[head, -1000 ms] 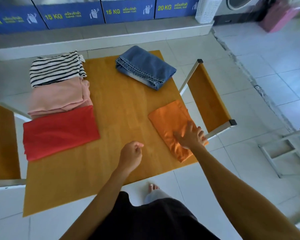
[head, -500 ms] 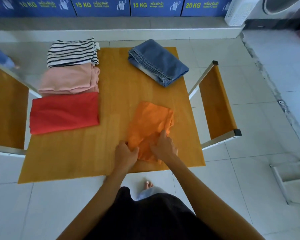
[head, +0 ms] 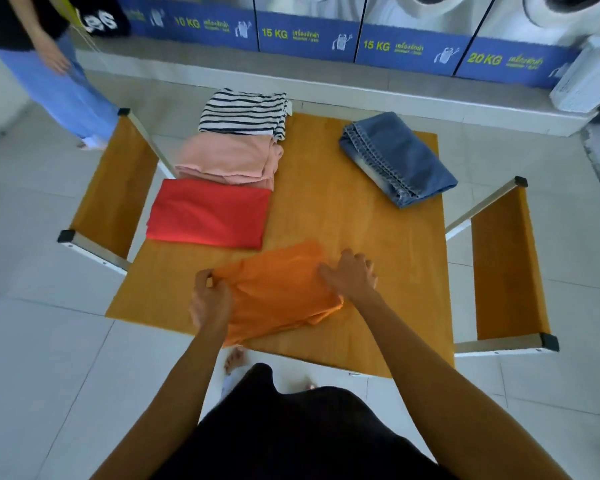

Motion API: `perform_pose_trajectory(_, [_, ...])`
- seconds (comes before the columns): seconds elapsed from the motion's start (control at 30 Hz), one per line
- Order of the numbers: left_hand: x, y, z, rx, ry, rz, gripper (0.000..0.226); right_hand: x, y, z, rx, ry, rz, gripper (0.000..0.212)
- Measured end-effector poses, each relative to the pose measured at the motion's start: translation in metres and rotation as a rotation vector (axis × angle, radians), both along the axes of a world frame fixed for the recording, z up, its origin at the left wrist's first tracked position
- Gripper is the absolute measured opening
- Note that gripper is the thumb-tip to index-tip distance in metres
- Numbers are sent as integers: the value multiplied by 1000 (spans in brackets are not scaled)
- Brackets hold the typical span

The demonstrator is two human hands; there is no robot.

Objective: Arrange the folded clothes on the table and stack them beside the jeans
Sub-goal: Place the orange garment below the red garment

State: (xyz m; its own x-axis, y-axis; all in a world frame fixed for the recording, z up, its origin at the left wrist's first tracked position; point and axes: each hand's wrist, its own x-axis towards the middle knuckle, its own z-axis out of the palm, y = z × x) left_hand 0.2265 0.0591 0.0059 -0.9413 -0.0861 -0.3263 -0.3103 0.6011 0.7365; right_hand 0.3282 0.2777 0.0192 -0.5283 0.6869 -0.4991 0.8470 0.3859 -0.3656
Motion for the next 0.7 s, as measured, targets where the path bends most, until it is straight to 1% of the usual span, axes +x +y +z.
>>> perform_pose_trajectory(0.07, [-3, -5, -4, -47, -55, -64, 38, -10, -12, -10, -122, 42, -9, 81])
perform_pose_trajectory(0.17, [-11, -13, -9, -27, -198, -116, 24, -16, -31, -22, -215, 145, -139, 93])
perform_pose_trajectory(0.2, [-14, -16, -7, -24, -240, -118, 24, -18, -35, -25, -224, 150, -157, 95])
perform_pose_trajectory(0.27, [-26, -22, -6, -8, -281, -146, 31, -22, -39, -24, -248, 137, -180, 96])
perform_pose_trajectory(0.33, [-42, -29, -6, 38, -297, -172, 48, -28, -40, -25, -317, 162, -196, 90])
perform_pose_trajectory(0.4, [-59, -36, -3, 72, -292, -190, 60, -32, -43, -26, -411, 217, -237, 90])
perform_pose_trajectory(0.5, [-80, -43, -1, 50, -259, -216, 61, -41, -55, -26, -520, 283, -269, 90])
perform_pose_trajectory(0.6, [-97, -51, 1, 15, -234, -267, 56, -55, -69, -21, -627, 335, -312, 80])
perform_pose_trajectory(0.7, [-114, -63, 1, -49, -192, -323, 55, -69, -83, -20, -695, 371, -331, 77])
